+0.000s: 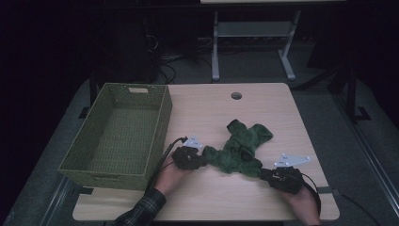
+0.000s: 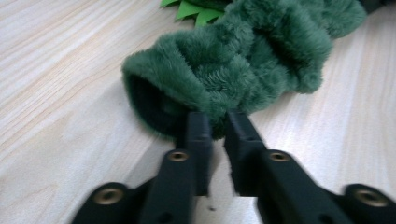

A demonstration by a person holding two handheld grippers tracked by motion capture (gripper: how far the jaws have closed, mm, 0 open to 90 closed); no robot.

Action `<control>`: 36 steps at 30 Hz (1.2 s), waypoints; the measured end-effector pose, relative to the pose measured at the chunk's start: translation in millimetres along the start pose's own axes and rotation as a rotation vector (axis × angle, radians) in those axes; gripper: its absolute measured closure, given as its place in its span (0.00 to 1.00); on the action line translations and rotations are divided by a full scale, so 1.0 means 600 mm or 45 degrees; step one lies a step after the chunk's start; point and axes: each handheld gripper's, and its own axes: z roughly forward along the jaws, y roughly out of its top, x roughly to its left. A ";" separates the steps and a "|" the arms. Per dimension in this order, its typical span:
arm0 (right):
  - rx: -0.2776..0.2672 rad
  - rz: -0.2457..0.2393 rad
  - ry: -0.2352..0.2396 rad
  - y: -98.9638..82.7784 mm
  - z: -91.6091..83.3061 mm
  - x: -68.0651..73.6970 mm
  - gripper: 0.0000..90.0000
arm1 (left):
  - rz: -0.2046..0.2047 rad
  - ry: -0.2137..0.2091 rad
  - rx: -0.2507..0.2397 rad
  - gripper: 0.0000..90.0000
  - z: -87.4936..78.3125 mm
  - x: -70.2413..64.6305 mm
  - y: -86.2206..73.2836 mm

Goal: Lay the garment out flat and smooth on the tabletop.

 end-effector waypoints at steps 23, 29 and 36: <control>0.004 0.042 -0.126 -0.002 -0.048 -0.028 0.97 | -0.086 -0.158 0.048 0.97 -0.056 -0.041 -0.045; 0.076 0.039 -0.156 -0.022 -0.053 -0.017 0.97 | -0.072 -0.170 0.129 0.97 -0.051 -0.067 -0.063; 0.132 0.023 -0.161 -0.031 -0.048 -0.003 0.97 | -0.076 -0.170 0.136 0.97 -0.045 -0.069 -0.067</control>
